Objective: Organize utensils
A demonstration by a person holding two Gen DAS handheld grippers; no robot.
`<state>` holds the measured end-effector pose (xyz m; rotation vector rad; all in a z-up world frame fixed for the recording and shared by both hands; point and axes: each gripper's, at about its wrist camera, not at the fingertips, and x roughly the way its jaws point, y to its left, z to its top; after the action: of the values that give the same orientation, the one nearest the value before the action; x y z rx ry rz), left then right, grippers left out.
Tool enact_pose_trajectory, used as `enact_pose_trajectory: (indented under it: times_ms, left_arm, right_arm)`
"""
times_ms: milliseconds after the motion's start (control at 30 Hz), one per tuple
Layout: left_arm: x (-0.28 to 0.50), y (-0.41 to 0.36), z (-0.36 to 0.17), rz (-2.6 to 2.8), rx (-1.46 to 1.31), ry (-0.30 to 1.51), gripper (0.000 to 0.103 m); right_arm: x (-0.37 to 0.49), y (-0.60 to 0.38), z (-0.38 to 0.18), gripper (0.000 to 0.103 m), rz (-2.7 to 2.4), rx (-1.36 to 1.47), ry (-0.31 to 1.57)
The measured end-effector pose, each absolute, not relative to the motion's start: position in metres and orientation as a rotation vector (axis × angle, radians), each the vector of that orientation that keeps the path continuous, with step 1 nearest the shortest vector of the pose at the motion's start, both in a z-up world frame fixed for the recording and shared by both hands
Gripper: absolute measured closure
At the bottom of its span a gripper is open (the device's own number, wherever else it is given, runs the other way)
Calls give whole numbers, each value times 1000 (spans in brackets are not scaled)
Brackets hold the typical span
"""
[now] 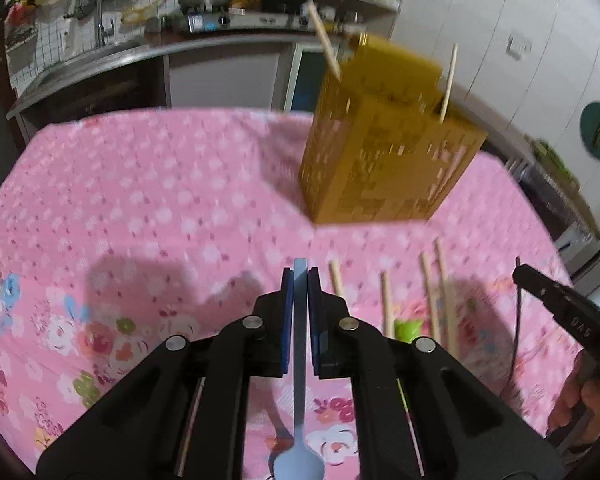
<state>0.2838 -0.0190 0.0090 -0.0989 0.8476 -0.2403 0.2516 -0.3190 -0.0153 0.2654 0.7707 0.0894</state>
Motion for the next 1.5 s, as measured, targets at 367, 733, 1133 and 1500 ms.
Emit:
enact_pose_trajectory:
  times_ms: [367, 733, 1133, 1500]
  left_arm:
    - [277, -23, 65, -253, -118, 636, 97]
    - [300, -28, 143, -258, -131, 468, 97]
    - [336, -65, 212, -253, -27, 338, 97]
    - [378, -79, 146, -285, -15, 449, 97]
  right_arm:
    - [247, -329, 37, 94, 89, 256, 549]
    - [285, -329, 123, 94, 113, 213, 302]
    - [356, -304, 161, 94, 138, 179, 128]
    - [399, -291, 100, 94, 189, 166, 181]
